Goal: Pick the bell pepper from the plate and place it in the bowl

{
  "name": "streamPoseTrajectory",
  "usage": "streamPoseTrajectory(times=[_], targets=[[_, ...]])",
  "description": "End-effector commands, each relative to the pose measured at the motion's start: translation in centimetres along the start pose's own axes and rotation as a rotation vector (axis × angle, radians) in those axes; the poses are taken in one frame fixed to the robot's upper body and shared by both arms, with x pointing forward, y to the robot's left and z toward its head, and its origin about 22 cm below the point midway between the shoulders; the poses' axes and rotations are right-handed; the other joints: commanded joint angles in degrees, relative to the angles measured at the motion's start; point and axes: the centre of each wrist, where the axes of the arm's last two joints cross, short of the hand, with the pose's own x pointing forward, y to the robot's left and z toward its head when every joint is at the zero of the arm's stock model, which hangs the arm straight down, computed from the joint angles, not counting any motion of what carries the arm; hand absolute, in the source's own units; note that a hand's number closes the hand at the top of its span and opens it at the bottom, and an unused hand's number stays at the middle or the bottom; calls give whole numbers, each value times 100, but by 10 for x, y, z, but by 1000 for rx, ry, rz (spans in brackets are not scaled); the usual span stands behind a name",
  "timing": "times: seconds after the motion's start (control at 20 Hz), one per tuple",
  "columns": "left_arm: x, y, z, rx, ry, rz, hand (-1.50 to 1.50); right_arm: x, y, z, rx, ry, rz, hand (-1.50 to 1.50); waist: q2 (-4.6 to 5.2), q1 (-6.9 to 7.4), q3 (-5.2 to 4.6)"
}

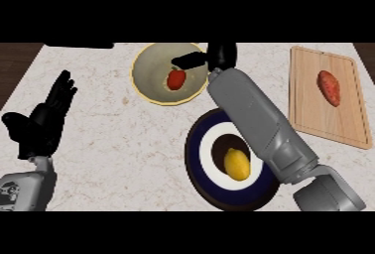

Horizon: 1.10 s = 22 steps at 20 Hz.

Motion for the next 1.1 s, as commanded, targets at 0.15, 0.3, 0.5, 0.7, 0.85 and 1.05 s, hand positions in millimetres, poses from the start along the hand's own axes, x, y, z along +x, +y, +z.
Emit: streamPoseTrajectory(times=[0.15,0.3,0.5,0.7,0.85,1.05], targets=[[-4,5,3,20,10,-8,0,-29,-38,-18,-59,-16,-317,-150,-73,-168,-12],[-7,11,14,41,18,-16,0,-74,-63,-21,-23,18,-317,-150,-130,-267,-15],[-9,32,5,57,40,3,0,-116,-90,-13,33,3,-345,-150,-159,-378,-17],[-7,26,9,60,41,-3,0,-138,-126,-8,77,-2,-440,-150,-167,-397,-17],[-17,11,11,68,36,1,0,-137,-146,0,94,-61,-449,-150,-159,-380,-19],[2,29,2,57,28,-19,0,-131,-147,6,104,-97,-472,-150,-149,-331,-18]])
